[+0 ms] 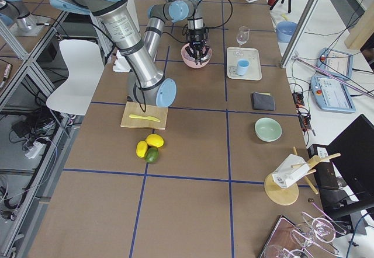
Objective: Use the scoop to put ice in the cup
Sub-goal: 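Push the scoop into the ice with the right gripper, left holding the bowl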
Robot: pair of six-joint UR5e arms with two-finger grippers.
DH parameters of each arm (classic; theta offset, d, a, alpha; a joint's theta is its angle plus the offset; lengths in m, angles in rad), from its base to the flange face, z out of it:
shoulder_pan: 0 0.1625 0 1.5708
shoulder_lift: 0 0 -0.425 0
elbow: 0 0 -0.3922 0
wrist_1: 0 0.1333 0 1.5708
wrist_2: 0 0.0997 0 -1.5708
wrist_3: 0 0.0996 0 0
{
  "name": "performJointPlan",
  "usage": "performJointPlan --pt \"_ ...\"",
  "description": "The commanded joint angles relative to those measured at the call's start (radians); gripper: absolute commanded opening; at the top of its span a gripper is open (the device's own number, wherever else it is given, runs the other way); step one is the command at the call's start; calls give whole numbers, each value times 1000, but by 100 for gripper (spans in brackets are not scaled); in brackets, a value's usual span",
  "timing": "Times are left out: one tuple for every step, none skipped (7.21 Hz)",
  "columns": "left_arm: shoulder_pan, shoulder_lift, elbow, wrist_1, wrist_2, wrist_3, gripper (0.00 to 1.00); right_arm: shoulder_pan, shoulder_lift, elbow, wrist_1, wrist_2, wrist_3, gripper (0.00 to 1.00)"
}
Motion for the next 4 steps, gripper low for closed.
performJointPlan --pt "0 0 1 -28 0 0 100 -16 138 -108 -156 -15 -38 0" --pt "2 0 2 -31 0 0 100 -79 141 -110 -187 -123 -38 0" --pt "2 0 2 -33 0 -1 100 -149 126 -118 -198 -217 -38 0" --pt "2 0 2 -35 0 -2 100 -151 140 -120 -226 -217 -38 0"
